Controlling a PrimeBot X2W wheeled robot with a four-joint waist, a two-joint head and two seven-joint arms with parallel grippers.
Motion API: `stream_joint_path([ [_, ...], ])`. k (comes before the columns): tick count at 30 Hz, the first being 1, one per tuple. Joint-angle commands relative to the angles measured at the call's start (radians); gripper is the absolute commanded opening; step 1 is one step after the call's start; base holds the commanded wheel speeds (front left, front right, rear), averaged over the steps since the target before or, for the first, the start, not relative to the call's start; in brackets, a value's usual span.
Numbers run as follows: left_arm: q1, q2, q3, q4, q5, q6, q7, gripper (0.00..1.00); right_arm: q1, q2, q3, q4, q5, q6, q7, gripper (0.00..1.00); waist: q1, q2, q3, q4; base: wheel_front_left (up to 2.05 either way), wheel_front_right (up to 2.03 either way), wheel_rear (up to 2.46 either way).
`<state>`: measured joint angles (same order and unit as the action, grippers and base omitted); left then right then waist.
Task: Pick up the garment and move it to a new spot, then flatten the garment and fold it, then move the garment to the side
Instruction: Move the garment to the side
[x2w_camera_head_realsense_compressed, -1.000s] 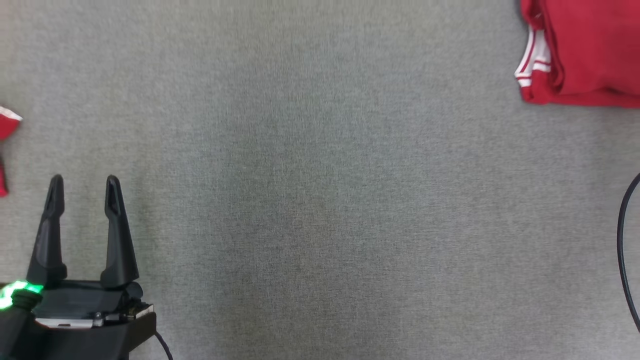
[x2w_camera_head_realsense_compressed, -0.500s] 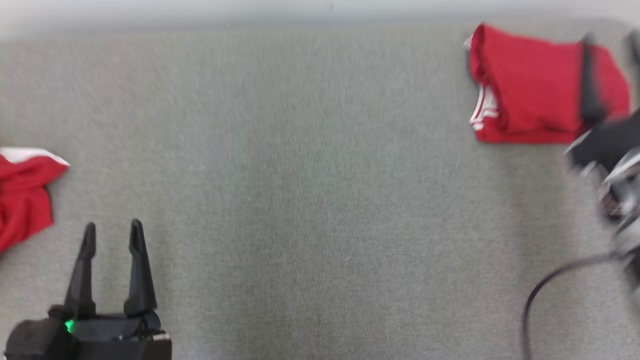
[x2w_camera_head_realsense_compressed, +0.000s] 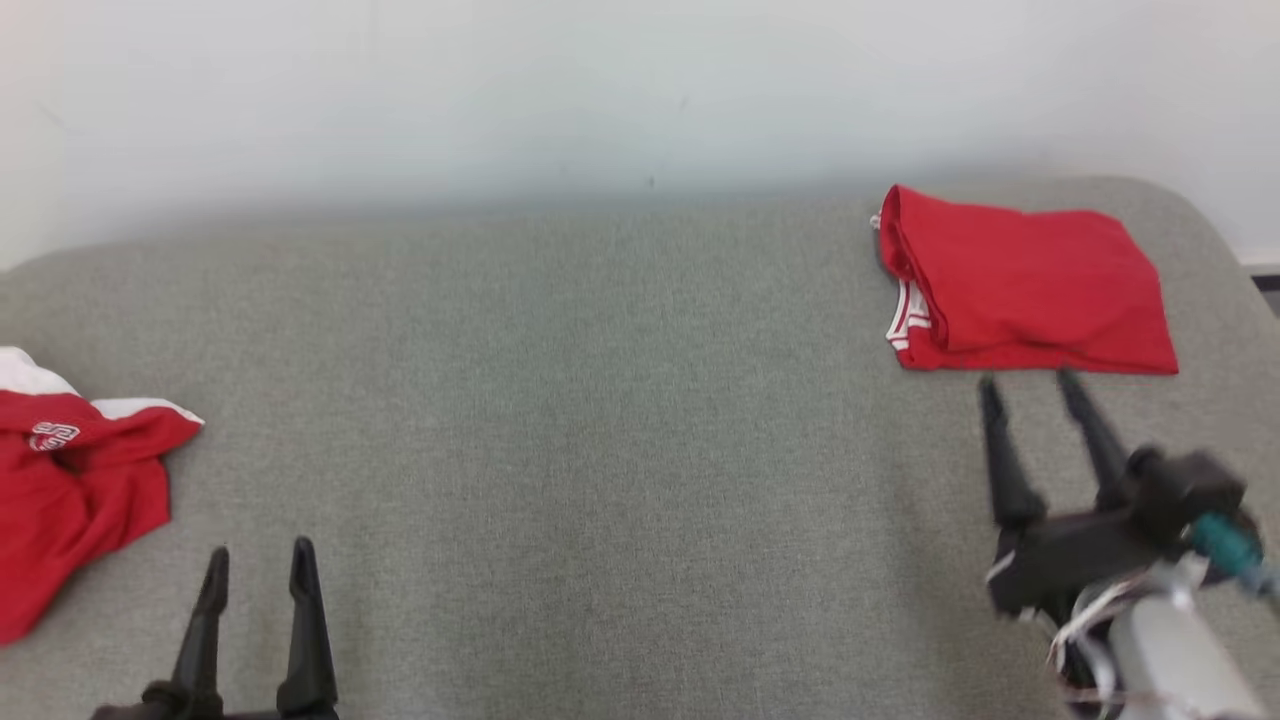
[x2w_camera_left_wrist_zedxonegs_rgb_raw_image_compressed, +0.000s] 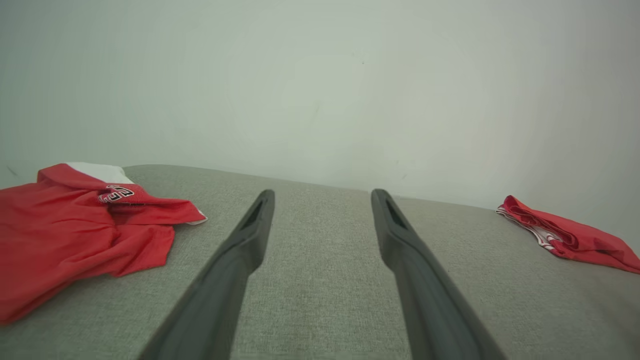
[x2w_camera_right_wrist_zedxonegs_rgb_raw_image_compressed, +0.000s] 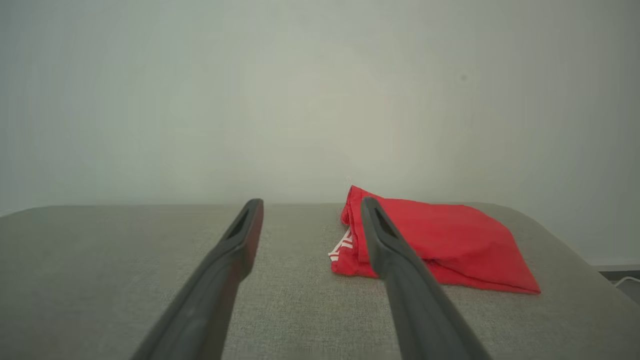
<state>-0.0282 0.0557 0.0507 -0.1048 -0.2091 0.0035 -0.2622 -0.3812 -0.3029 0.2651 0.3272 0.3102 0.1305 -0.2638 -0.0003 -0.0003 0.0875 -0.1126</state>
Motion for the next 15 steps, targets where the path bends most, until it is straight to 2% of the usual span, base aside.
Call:
stream_joint_path([
  [1, 0.027, -0.001, -0.008, 0.016, -0.004, 0.007, -0.004, 1.0, 0.065, 0.031, -0.004, -0.037, -0.047, 0.001, -0.001, 1.0, 0.0003, 0.0003, -0.042, 0.001, 0.0, 0.0, 0.0],
  [9, 0.047, -0.003, -0.044, 0.074, -0.015, 0.024, -0.004, 1.0, 0.257, 0.157, -0.084, -0.114, -0.164, 0.001, 0.012, 1.0, 0.0003, 0.0003, -0.086, 0.021, 0.0, 0.0, 0.0],
  [15, 0.049, 0.004, -0.05, 0.12, 0.007, 0.041, -0.004, 1.0, 0.33, 0.208, -0.123, -0.165, -0.239, 0.001, 0.035, 1.0, 0.0003, 0.0003, -0.102, 0.028, 0.0, 0.0, 0.0],
])
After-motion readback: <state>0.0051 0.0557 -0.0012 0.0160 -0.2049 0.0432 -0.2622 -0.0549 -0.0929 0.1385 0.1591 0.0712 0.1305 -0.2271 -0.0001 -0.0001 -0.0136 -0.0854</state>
